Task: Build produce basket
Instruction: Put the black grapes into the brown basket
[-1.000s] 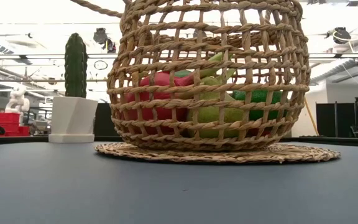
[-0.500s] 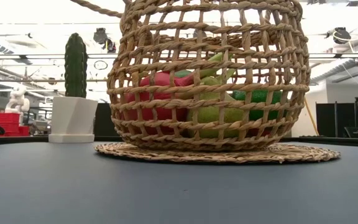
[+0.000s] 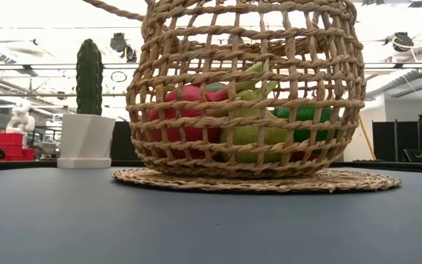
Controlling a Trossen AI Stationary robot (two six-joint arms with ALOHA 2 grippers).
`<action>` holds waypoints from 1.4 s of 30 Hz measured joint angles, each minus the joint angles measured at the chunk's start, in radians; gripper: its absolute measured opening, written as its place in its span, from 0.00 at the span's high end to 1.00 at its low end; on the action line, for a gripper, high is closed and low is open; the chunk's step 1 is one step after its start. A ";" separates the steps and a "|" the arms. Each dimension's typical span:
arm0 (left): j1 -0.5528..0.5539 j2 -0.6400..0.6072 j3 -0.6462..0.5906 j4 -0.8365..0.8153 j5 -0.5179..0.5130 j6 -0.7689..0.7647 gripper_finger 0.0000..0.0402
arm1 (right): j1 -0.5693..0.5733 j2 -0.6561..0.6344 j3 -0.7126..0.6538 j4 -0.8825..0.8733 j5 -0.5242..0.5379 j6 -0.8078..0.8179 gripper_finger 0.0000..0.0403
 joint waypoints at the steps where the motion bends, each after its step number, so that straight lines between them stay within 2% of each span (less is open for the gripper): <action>1: 0.000 0.000 0.000 0.000 0.000 -0.001 0.75 | 0.000 0.000 0.000 0.000 -0.021 0.011 0.95; 3: 0.000 0.000 0.000 0.000 0.000 -0.001 0.75 | 0.001 0.000 0.000 0.001 -0.047 0.020 0.95; 17: 0.000 0.000 0.000 0.000 0.000 -0.002 0.75 | 0.000 0.000 0.000 0.000 -0.044 0.005 0.95; 25: 0.000 0.000 0.000 -0.004 0.000 0.003 0.75 | -0.015 0.000 0.000 0.000 -0.017 -0.092 0.95; 29: -0.002 -0.021 0.000 -0.008 0.005 0.005 0.75 | -0.081 0.001 0.014 0.015 0.062 -0.144 0.96; 33: -0.002 -0.061 0.000 -0.014 0.006 -0.010 0.75 | -0.167 0.001 0.069 0.015 0.094 -0.237 0.96; 39: -0.018 -0.126 0.001 -0.107 -0.014 -0.125 0.75 | -0.290 0.001 0.163 0.008 0.088 -0.330 0.96; 42: -0.030 -0.137 0.001 -0.173 -0.056 -0.200 0.75 | -0.360 0.000 0.206 -0.060 0.025 -0.300 0.96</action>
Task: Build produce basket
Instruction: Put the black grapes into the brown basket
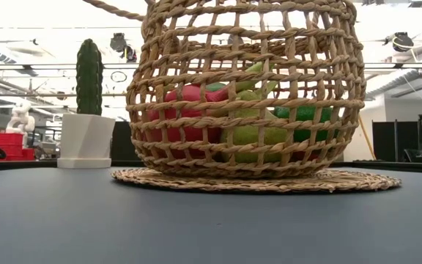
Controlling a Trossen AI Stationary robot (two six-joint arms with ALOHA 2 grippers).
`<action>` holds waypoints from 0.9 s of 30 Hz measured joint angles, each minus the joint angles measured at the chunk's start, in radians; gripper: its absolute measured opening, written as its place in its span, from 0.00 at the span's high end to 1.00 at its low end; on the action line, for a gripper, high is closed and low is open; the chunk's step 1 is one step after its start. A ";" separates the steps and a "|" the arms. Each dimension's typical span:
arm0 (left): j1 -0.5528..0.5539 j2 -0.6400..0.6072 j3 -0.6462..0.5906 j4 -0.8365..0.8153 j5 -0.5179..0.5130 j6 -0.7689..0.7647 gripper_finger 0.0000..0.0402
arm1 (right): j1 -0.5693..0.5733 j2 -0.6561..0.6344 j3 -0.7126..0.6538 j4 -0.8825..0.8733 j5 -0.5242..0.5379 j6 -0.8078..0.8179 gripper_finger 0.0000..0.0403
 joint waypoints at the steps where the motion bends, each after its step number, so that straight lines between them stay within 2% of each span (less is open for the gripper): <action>1: -0.005 0.000 0.000 -0.025 -0.014 -0.025 0.75 | -0.022 0.000 0.013 -0.033 -0.026 0.029 0.96; 6: -0.029 -0.001 0.000 -0.121 -0.053 -0.101 0.75 | -0.123 0.000 0.047 -0.233 -0.148 0.252 0.96; 11: -0.044 -0.002 -0.009 -0.151 -0.053 -0.125 0.75 | -0.166 0.017 0.023 -0.457 -0.255 0.490 0.96; 17: -0.053 0.000 -0.059 -0.156 -0.052 -0.116 0.75 | -0.190 0.027 -0.058 -0.486 -0.278 0.540 0.96; 27: -0.041 0.000 -0.061 -0.133 -0.052 -0.108 0.75 | -0.235 0.027 -0.257 -0.479 -0.278 0.671 0.95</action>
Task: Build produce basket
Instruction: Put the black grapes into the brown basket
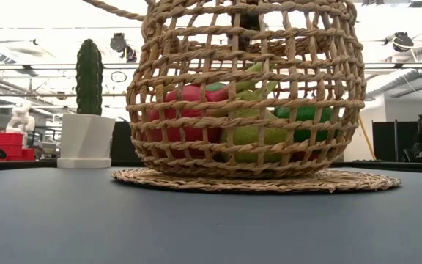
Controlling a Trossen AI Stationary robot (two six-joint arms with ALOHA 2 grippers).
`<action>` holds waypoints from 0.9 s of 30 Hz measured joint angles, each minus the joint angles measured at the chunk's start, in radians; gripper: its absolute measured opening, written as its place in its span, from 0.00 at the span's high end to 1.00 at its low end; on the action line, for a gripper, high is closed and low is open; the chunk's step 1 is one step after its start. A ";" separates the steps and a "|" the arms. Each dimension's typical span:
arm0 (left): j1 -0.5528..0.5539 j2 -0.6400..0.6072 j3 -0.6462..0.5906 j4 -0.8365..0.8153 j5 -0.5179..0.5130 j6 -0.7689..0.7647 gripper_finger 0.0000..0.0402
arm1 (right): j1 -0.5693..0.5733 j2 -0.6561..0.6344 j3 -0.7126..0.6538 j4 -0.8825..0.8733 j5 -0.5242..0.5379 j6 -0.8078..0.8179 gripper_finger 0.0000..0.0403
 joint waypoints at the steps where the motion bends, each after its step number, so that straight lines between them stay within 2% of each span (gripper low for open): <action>1: -0.001 0.000 0.000 0.005 0.000 0.000 0.75 | -0.006 0.000 -0.015 0.000 0.000 0.011 0.95; 12: -0.001 0.000 0.000 0.014 0.008 -0.002 0.75 | -0.028 -0.001 -0.084 0.006 0.047 -0.051 0.95; 18: -0.002 0.000 0.000 0.014 0.008 -0.002 0.75 | 0.019 -0.006 -0.010 0.004 0.055 -0.087 0.95; 23: -0.001 0.000 0.000 0.014 0.009 -0.002 0.75 | 0.052 -0.001 0.089 -0.160 0.053 -0.067 0.95; 27: -0.001 0.000 0.000 0.020 0.009 -0.001 0.75 | 0.028 0.013 0.116 -0.342 0.045 -0.053 0.95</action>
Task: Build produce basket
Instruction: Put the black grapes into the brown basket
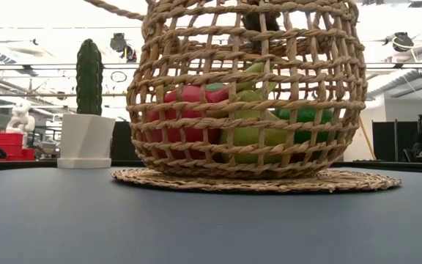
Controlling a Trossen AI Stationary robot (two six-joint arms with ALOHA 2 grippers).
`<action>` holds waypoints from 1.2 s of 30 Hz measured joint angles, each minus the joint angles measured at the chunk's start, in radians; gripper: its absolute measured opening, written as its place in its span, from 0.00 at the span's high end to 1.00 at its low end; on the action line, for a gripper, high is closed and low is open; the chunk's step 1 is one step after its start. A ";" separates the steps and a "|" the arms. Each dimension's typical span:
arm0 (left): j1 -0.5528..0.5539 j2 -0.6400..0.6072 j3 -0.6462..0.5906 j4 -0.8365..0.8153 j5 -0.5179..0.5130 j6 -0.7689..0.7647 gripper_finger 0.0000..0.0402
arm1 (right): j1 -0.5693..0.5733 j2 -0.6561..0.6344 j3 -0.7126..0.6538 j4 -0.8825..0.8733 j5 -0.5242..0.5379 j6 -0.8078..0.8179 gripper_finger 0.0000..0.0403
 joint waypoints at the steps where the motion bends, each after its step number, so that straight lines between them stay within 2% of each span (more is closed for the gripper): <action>1: 0.000 0.000 0.000 0.003 0.000 0.000 0.75 | -0.011 0.004 0.000 -0.026 -0.014 0.005 0.95; 12: 0.000 0.000 0.000 0.046 0.000 0.049 0.75 | -0.071 0.019 -0.042 -0.143 -0.019 0.033 0.95; 36: 0.000 0.000 0.000 0.046 0.000 0.046 0.75 | -0.070 0.012 -0.048 -0.281 -0.020 -0.041 0.95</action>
